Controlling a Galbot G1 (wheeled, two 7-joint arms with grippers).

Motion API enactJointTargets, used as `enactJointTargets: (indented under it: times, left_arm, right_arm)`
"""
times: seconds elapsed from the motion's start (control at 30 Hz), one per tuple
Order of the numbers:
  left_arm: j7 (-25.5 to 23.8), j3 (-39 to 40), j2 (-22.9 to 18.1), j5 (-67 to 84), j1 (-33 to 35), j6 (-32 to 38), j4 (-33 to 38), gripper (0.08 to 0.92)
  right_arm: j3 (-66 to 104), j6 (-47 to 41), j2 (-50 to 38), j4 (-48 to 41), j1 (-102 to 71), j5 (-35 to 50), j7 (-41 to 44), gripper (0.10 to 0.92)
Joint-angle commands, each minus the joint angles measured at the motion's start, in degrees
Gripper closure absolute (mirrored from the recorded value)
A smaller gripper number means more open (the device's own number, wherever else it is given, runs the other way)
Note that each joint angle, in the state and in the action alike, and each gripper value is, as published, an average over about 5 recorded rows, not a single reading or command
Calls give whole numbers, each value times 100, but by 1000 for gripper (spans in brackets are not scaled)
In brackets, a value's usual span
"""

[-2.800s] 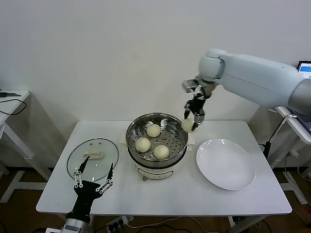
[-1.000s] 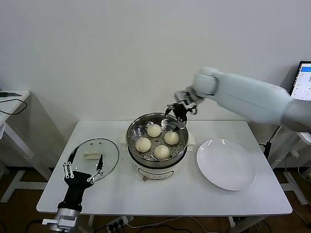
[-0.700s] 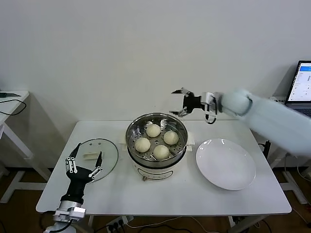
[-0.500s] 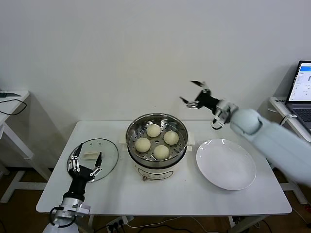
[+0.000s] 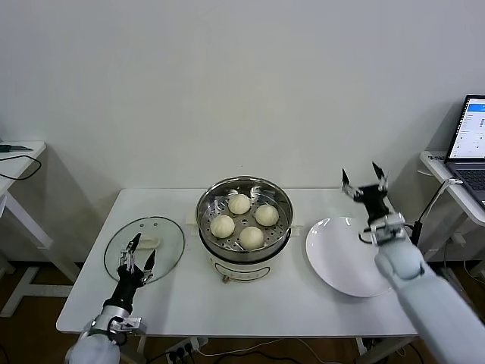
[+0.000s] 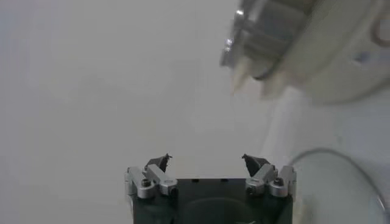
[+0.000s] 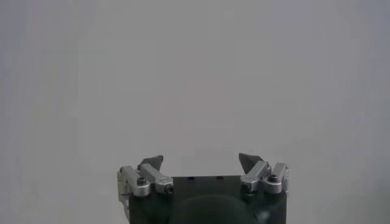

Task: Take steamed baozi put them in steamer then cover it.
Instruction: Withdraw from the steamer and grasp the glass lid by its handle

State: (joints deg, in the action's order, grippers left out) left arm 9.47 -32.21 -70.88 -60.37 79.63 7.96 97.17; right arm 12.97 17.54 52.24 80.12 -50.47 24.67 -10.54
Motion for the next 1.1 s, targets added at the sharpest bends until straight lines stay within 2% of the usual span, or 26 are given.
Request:
enactJointTargets:
  times: [0.03,0.57,1.1]
  left_arm:
    - [209,116,-11,-1473,-785,24,-1393,177]
    - [369,165,-135,-1555,-1354,-365,-1890,177]
    - [194,231,-243,-1455,-1809,-769,-2217,177]
  right_arm:
    - [1159,250,876,166,-1588,-435,-218,203]
    - [862,216,1214,193,-1665,-930,-169,203]
    - [825,235,1310,120,-1681,-1069,-125,203]
